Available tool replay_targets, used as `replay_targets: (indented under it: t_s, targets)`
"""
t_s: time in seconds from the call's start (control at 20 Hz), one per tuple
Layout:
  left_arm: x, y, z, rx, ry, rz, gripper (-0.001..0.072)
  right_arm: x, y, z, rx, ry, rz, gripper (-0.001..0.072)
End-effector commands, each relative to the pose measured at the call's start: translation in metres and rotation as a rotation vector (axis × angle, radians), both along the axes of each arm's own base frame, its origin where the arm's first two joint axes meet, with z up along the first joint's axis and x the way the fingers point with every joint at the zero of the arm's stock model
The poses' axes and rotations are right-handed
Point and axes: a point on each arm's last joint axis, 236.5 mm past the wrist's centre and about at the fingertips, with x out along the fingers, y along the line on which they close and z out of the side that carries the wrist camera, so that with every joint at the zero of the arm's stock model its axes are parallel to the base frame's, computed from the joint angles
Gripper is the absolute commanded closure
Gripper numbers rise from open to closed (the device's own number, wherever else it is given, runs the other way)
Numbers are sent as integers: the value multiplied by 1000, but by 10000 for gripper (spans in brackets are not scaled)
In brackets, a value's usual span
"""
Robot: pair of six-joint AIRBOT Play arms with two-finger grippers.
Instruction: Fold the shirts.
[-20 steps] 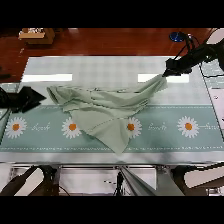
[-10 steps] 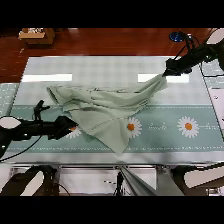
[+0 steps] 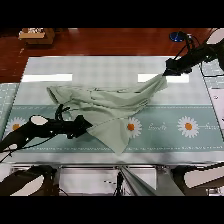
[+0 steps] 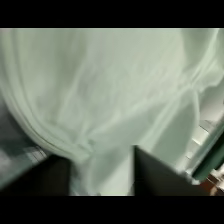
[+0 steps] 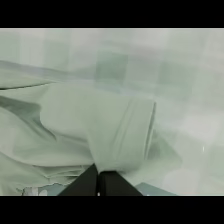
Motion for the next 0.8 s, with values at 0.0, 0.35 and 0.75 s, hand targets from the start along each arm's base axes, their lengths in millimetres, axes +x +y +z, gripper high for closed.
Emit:
replay_targets:
  t_s: [0.0,0.35,0.75]
  targets:
    - [35,0,0,32,-79,33,678,-5,1,-1,1,17,8,690]
    - [105,-15,207,-105,-619,-131,678,-22,-11,33,-26,-11,20,690]
    - [38,92,574,164,-1559,155,678,-64,-8,286,-10,-727,-89,691]
